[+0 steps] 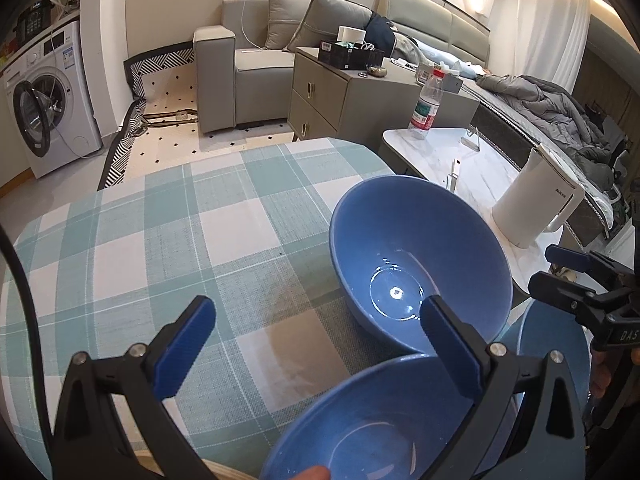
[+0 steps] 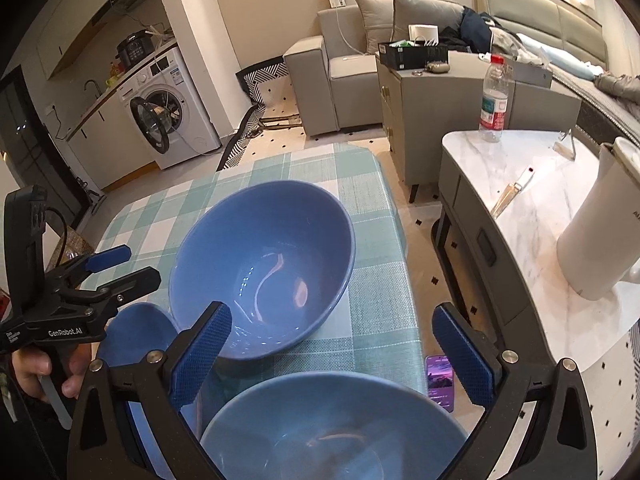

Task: Organize plates and bowls
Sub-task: 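Bring the open right tool to the rim of a blue bowl, then close the right tool on the blue bowl's rim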

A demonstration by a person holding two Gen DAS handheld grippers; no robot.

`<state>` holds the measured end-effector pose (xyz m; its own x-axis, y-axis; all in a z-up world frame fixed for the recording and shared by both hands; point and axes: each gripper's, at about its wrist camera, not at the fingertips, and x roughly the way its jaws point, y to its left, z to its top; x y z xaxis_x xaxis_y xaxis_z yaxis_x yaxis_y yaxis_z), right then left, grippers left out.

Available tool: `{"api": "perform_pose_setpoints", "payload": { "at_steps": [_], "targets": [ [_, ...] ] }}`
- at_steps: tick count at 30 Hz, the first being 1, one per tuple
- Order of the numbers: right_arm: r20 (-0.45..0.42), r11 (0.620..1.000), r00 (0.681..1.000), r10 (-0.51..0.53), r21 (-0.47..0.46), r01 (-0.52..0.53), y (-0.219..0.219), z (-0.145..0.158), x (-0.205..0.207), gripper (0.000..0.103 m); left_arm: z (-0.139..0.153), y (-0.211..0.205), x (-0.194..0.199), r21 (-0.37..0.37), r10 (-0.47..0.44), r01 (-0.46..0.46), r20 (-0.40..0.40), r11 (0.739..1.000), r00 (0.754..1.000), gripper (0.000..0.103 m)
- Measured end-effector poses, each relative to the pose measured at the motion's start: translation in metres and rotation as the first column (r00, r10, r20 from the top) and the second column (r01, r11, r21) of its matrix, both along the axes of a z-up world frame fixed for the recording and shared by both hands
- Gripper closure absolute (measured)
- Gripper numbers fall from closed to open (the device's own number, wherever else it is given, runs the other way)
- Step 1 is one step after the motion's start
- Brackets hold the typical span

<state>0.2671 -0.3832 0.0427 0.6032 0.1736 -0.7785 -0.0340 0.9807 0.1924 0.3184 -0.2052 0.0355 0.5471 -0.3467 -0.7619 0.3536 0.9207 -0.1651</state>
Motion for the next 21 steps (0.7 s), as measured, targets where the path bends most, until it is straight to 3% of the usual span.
{"api": "perform_pose_setpoints", "payload": {
  "at_steps": [6,9,11,13,16,21],
  "targets": [
    [-0.028,1.0,0.999,0.023,-0.009,-0.023,0.002,-0.011,0.01,0.001,-0.004,-0.009,0.006,0.014,-0.022,0.022,-0.022,1.0,1.0,0.003],
    [-0.037,0.999,0.999,0.03,-0.014,-0.031,0.004,-0.015,0.013,0.004,-0.006,-0.012,0.011,-0.003,-0.038,0.038,-0.043,0.999,0.998,0.009],
    [-0.05,0.999,0.998,0.03,-0.01,-0.031,0.005,-0.018,0.017,0.018,-0.008,-0.014,0.013,-0.005,-0.042,0.042,-0.055,0.999,0.998,0.013],
    [-0.063,1.0,0.998,0.027,-0.008,-0.027,0.005,-0.021,0.02,0.026,-0.009,-0.017,0.015,-0.002,-0.046,0.046,-0.061,0.999,0.997,0.019],
    [-0.077,0.999,0.996,0.037,0.015,-0.036,0.004,-0.025,0.025,0.029,-0.011,-0.021,0.016,0.005,-0.057,0.058,-0.065,0.998,0.996,0.027],
    [-0.108,0.999,0.993,0.041,0.022,-0.038,0.006,-0.034,0.032,0.043,-0.014,-0.027,0.017,0.026,-0.085,0.087,-0.073,0.996,0.994,0.043]
  ]
}}
